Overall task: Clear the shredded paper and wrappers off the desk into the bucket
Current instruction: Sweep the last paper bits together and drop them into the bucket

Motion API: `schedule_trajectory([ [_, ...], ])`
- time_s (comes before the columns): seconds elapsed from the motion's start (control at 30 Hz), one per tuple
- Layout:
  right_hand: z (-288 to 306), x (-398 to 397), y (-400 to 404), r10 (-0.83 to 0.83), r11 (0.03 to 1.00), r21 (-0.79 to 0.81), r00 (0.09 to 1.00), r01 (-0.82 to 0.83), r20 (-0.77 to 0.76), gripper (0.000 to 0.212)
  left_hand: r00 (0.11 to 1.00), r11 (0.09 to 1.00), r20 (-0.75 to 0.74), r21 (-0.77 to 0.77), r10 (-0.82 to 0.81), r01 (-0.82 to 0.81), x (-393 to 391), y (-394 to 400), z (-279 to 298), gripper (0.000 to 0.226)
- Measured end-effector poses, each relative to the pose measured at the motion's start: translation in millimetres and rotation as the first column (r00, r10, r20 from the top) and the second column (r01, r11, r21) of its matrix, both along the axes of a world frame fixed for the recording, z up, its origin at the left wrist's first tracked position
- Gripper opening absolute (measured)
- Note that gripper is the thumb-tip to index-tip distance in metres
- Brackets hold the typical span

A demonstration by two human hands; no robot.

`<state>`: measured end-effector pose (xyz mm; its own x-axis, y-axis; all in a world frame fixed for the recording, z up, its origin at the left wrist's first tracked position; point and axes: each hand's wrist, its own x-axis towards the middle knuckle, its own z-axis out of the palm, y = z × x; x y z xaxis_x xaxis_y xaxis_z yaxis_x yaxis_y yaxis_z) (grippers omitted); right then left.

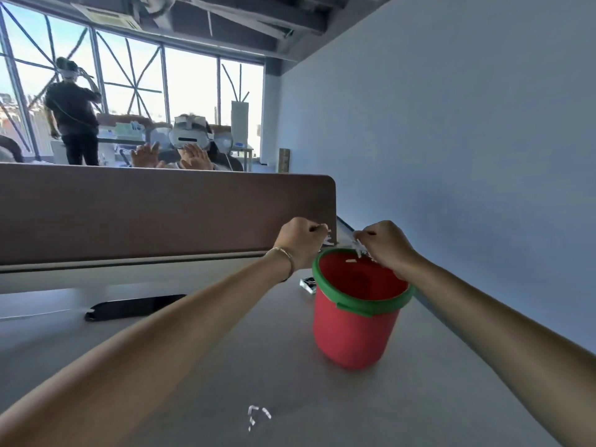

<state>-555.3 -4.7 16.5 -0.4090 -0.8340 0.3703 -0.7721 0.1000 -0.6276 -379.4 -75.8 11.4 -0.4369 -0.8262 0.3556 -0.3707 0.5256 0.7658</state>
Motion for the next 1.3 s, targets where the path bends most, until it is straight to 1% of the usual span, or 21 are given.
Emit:
schedule_trajectory([
  [0.1, -3, -13, 3, 0.017, 1.000, 0.009, 0.995, -0.016, -0.095, 0.052, 0.999, 0.999, 0.021, -0.014, -0.037, 0.038, -14, 1, 0, 0.056],
  [0.2, -5, -24, 8, 0.017, 1.000, 0.027, 0.990, -0.014, -0.140, 0.051, 0.996, 0.997, 0.047, -0.035, -0.071, 0.073, -26, 2, 0, 0.052],
  [0.33, 0, -32, 17, 0.017, 0.999, 0.053, 0.991, -0.010, -0.134, 0.036, 0.989, 0.990, 0.110, -0.089, -0.100, 0.110, -41, 3, -1, 0.047],
  [0.47, 3, -35, 28, 0.019, 0.997, 0.074, 0.981, -0.005, -0.191, 0.023, 0.975, 0.981, 0.199, -0.146, -0.099, 0.130, -52, 5, -4, 0.049],
  [0.67, 6, -40, 40, 0.070, 0.993, 0.103, 0.984, -0.054, -0.162, 0.008, 0.940, 0.965, 0.335, -0.222, -0.063, 0.143, -63, 6, -4, 0.049],
  [0.8, 6, -43, 44, 0.077, 0.994, 0.090, 0.984, -0.063, -0.162, 0.009, 0.884, 0.952, 0.467, -0.253, -0.035, 0.172, -63, 6, -1, 0.040],
  [0.97, 8, -41, 50, 0.081, 0.994, 0.091, 0.970, -0.061, -0.230, 0.014, 0.753, 0.921, 0.657, -0.275, -0.030, 0.277, -61, 15, 6, 0.033],
  [1.03, 8, -36, 52, 0.089, 0.993, 0.092, 0.960, -0.067, -0.265, 0.017, 0.715, 0.909, 0.698, -0.273, -0.038, 0.315, -59, 18, 8, 0.028],
  [1.23, 4, -12, 60, 0.109, 0.993, 0.076, 0.923, -0.087, -0.369, 0.025, 0.700, 0.867, 0.714, -0.334, -0.022, 0.368, -41, 29, 13, 0.030],
  [1.3, 3, -1, 63, 0.111, 0.994, 0.058, 0.909, -0.096, -0.403, 0.027, 0.717, 0.855, 0.697, -0.365, -0.013, 0.370, -29, 34, 14, 0.030],
])
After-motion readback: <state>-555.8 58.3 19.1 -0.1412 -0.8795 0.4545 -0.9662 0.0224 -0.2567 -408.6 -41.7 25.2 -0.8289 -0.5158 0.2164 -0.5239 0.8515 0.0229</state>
